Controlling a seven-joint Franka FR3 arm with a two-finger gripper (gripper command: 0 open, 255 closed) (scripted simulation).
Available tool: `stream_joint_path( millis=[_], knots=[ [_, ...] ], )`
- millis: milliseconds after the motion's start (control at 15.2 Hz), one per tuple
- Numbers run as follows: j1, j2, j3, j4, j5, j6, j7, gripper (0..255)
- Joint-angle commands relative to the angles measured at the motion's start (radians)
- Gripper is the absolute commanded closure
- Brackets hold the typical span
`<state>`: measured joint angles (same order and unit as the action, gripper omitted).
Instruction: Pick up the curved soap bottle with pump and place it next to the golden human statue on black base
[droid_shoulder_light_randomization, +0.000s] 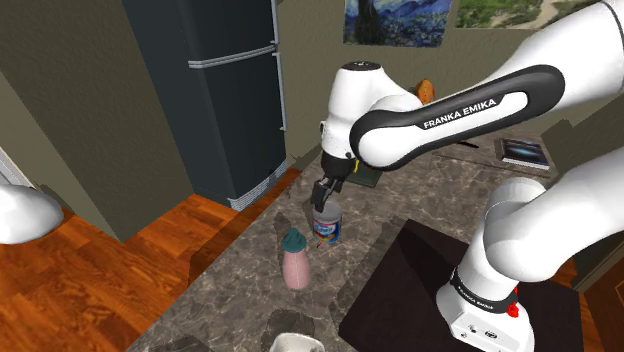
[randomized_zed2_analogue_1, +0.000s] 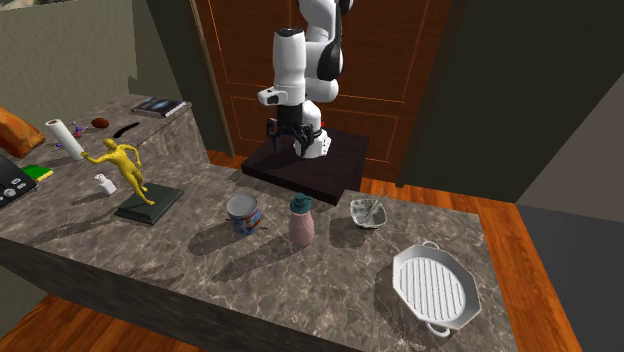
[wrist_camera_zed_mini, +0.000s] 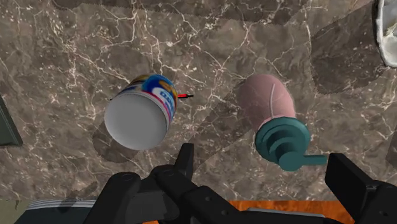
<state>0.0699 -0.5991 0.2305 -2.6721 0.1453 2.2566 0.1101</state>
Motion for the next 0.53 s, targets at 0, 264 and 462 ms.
stream_joint_path(
  millis=[0,264,462],
  knots=[
    [0.004,0.051,0.029,-0.026,0.002,0.089,0.019,0],
    [-0.003,0.191,0.101,-0.045,-0.018,0.267,0.077,0],
    [-0.031,0.315,0.165,-0.040,-0.073,0.397,0.146,0]
  ],
)
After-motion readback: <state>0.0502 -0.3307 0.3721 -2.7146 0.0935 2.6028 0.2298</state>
